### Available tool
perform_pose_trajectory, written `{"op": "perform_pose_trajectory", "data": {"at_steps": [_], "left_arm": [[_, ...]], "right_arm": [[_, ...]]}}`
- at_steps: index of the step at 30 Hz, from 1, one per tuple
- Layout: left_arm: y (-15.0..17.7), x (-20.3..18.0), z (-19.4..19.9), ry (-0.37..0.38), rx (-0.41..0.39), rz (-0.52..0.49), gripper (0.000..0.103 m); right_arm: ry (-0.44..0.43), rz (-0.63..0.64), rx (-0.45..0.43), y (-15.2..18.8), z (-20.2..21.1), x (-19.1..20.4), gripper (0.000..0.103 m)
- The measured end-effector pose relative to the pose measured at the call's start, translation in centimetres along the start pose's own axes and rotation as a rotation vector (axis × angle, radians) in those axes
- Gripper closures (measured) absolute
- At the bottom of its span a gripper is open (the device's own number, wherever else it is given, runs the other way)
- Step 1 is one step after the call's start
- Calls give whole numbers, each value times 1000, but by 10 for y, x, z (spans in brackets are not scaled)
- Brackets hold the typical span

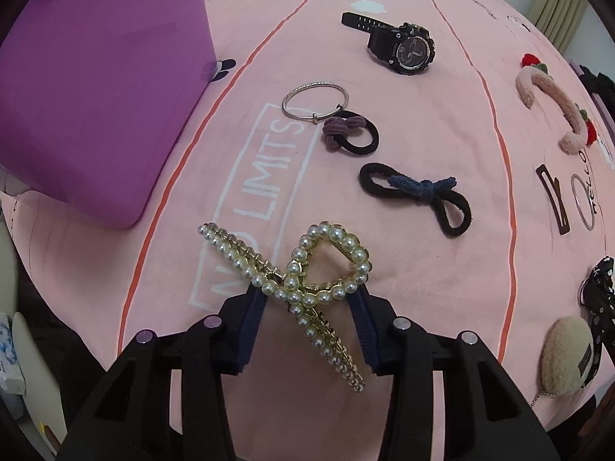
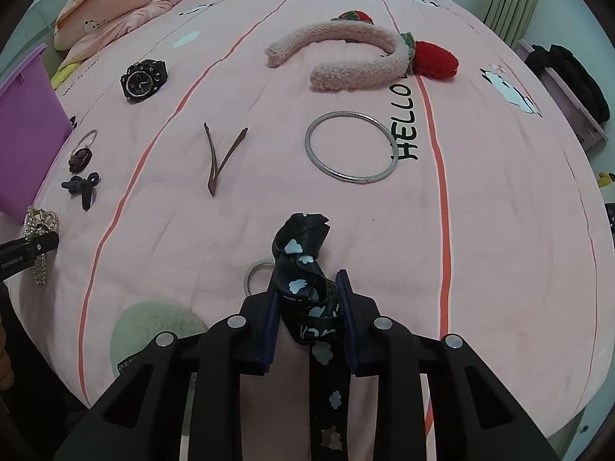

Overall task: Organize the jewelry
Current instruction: 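Carry the clip and the strap keychain with both tools over the purple basin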

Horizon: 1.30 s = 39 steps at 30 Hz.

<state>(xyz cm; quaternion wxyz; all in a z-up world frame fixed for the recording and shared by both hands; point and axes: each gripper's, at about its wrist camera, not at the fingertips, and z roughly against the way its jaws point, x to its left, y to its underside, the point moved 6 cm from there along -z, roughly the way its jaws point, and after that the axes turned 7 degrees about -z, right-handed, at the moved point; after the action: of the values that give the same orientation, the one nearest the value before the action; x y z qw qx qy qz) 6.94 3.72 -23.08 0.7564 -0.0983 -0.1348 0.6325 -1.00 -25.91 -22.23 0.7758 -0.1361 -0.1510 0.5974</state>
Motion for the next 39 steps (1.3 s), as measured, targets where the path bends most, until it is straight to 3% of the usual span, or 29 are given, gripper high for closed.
{"op": "perform_pose_trajectory", "data": {"at_steps": [1,2,4,7,10,20,28,39], "left_arm": [[1,1,2,7,-3,5,62],[1,2,3,21,-3,10,71],[1,3,8,23,-16,13,71],[4,5,22,35,-36,11,86],[3,6,33,47,-58,12,89],[1,10,59,90,-111,20,89],[-18,5,122,131,-244,3,89],[-53,24,207,153,-397,31,89]], "right_arm": [[-5,-3,-4,0,2,0,76],[-9,-6,-9,0,4,0,76],[-15,-8,-17,-2,7,0,76],[-27,-12,-26,-3,13,1,76],[-34,-15,-35,-4,18,2,76],[-41,-15,-64,-6,33,5,77],[-89,-10,-149,-28,72,20,77],[-250,70,-280,-85,144,97,77]]}}
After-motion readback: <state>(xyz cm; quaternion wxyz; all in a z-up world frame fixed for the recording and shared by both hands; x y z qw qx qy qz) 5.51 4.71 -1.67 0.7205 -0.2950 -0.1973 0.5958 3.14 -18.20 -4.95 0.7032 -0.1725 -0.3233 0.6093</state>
